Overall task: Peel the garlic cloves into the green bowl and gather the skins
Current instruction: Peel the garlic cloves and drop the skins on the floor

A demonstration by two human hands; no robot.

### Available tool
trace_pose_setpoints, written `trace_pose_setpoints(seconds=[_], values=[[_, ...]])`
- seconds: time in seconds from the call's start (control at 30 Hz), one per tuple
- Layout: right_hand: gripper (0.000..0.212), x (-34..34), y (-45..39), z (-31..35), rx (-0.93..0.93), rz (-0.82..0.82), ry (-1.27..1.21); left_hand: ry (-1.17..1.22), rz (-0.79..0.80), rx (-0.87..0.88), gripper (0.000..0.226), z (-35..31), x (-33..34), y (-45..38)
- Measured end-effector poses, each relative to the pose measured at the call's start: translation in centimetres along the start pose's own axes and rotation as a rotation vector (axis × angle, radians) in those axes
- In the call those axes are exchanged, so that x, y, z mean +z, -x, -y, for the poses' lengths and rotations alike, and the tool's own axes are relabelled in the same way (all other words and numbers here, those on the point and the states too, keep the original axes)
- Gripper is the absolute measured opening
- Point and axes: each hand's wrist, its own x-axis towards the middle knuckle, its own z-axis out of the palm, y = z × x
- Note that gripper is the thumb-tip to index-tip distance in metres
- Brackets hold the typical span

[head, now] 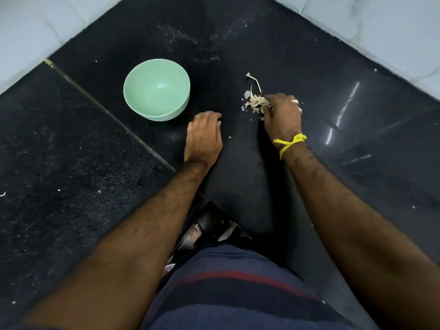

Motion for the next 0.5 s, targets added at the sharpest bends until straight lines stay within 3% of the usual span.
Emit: trace_pose_setpoints(seconds=[0.07,0.2,0.5], values=[[0.026,0.1,-1.4,0.5,-0.046,0.122,0.066,-0.031,0.022,0.007,0.024,-0.1,0.0,0.0],[0.021,-0.1,-3.2,1.2,0.041,0.191,0.139,-0.063,0.011,0.011,0.022,0.0,0.3,0.1],[0.026,-0.8,-3.4,1.2,0.109,0.074,0.027,-0.1,0.024,0.005,0.022,0.1,0.4,-0.1]])
